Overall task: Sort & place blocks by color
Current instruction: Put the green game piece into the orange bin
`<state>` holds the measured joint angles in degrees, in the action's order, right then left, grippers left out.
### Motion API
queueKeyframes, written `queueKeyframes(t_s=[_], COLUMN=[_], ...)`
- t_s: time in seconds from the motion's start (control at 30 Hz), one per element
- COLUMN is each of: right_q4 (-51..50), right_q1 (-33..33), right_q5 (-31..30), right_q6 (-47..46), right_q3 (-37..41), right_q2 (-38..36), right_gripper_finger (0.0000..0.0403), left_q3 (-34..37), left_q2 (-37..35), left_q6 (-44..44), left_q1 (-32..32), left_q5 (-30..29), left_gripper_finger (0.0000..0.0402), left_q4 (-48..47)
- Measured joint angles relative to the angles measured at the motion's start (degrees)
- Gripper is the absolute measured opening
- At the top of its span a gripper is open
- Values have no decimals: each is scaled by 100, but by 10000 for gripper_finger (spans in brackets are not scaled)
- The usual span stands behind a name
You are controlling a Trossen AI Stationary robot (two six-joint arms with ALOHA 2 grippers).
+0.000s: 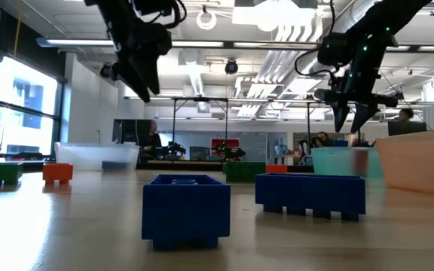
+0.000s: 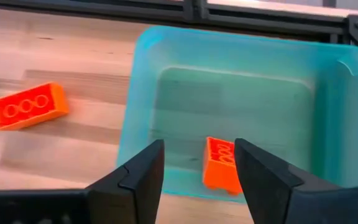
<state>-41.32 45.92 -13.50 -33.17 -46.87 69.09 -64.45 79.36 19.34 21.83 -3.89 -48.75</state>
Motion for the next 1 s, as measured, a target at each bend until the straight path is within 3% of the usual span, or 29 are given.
queueKeyframes(t_s=[0.33, 0.53, 1.0], right_q4=[-2, -1, -1], right_q1=[-369, -558, -772], right_q5=[24, 200, 560], right_q6=[22, 227, 953], right_q3=[0, 0, 0], right_q2=[-271, -311, -311], right_gripper_finger=[178, 178, 178], left_q3=[-2, -2, -2], left_q2=[-441, -534, -527], left_q6=[1071, 2526, 6074], left_q1=[-244, -570, -1823], left_q5=[-2, -17, -717], left_gripper_finger=[232, 232, 232], left_q4=[-718, -1303, -2434])
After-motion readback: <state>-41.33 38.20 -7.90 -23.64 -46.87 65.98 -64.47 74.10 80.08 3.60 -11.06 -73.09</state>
